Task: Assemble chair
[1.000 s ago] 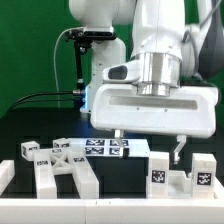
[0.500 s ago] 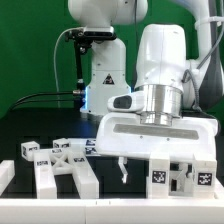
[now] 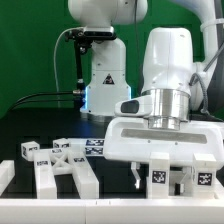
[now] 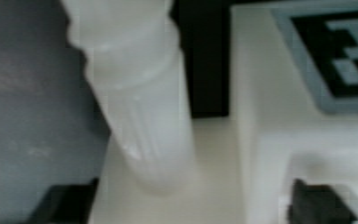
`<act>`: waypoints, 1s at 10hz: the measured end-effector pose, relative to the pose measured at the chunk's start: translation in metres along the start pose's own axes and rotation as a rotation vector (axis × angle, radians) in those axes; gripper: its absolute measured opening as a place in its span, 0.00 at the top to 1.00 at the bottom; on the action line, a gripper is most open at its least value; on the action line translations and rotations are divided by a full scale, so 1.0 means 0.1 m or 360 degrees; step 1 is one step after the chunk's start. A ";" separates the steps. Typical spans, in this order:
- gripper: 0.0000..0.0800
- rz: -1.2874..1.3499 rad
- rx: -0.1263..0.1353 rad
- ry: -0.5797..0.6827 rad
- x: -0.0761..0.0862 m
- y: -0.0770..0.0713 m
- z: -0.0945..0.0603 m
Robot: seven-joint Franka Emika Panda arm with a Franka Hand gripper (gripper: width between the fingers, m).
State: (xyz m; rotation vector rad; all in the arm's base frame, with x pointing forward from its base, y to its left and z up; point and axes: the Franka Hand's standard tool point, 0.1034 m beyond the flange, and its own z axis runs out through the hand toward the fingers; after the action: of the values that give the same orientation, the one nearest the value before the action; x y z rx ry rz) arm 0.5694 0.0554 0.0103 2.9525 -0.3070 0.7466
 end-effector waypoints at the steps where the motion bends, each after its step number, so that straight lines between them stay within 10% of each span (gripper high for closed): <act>1: 0.63 0.0010 -0.0013 0.0003 0.01 0.05 0.01; 4: 0.93 0.0014 -0.0036 -0.0001 0.00 0.14 0.01; 7: 0.93 -0.0003 -0.0037 -0.0001 0.00 0.16 0.00; 10: 0.96 -0.0146 -0.0011 -0.0143 -0.10 0.59 -0.35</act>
Offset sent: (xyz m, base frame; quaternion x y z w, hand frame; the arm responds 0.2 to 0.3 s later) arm 0.0000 0.0000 0.0000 0.0000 0.0000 0.0000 1.0000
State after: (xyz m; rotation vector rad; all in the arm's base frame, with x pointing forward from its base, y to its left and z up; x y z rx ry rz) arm 0.5321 0.0040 0.0381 2.9756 -0.1776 0.6017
